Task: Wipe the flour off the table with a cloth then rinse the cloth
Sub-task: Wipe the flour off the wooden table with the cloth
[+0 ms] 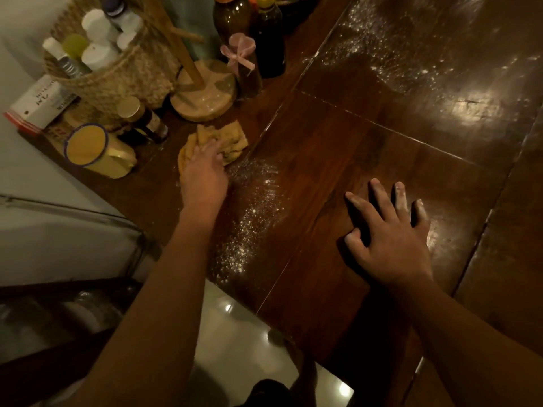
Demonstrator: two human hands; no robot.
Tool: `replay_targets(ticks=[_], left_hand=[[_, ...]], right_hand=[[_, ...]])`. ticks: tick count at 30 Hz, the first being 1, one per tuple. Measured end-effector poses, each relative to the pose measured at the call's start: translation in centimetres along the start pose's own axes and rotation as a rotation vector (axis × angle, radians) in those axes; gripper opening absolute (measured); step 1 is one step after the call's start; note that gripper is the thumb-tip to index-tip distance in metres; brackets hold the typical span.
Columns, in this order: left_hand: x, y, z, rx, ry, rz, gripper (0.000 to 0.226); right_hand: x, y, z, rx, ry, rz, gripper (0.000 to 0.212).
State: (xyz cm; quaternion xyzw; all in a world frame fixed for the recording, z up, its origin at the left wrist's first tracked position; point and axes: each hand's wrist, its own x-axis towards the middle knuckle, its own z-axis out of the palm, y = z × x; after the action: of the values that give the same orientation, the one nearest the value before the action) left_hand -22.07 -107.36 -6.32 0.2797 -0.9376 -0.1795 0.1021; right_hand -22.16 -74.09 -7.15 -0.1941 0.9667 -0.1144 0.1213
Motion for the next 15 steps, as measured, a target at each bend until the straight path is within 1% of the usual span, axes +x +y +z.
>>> replay_targets(ticks=[4, 6, 7, 8, 9, 10, 11, 12, 13, 15], left_hand=[[-0.2, -3.7, -2.6, 0.086, 0.063, -0.14, 0.038], [0.3, -2.5, -2.5, 0.139, 0.081, -0.228, 0.039], [0.3, -1.5, -2.3, 0.165, 0.068, -0.239, 0.04], [0.3, -0.7, -1.9, 0.179, 0.047, -0.175, 0.041], [0.1, -0.4, -1.5, 0.166, 0.013, -0.047, 0.044], [0.1, -0.6, -1.3, 0.128, -0.046, 0.095, 0.046], [0.5, -1.7, -1.3, 0.089, -0.123, 0.201, 0.047], [1.2, -3.0, -1.6, 0.074, -0.18, 0.245, 0.046], [2.1, -4.2, -1.7, 0.074, -0.206, 0.237, 0.044], [3.0, -5.4, -2.4, 0.115, -0.195, 0.147, 0.042]], right_hand=[[0.1, 0.0, 0.1, 0.011, 0.001, -0.004, 0.061], [0.1, -0.1, 0.2, 0.013, 0.0, -0.007, 0.061], [0.1, -0.1, 0.1, 0.015, -0.002, -0.007, 0.061], [0.1, -0.1, 0.0, 0.014, -0.006, -0.007, 0.062], [0.1, -0.1, 0.0, 0.011, -0.009, -0.008, 0.062], [0.0, -0.1, -0.1, 0.006, -0.011, -0.01, 0.063], [0.0, -0.2, -0.1, 0.001, -0.011, -0.012, 0.063], [0.0, -0.2, -0.1, -0.001, -0.009, -0.013, 0.062], [0.0, -0.2, -0.1, -0.001, -0.007, -0.015, 0.062], [0.0, -0.2, -0.1, 0.002, -0.006, -0.019, 0.061]])
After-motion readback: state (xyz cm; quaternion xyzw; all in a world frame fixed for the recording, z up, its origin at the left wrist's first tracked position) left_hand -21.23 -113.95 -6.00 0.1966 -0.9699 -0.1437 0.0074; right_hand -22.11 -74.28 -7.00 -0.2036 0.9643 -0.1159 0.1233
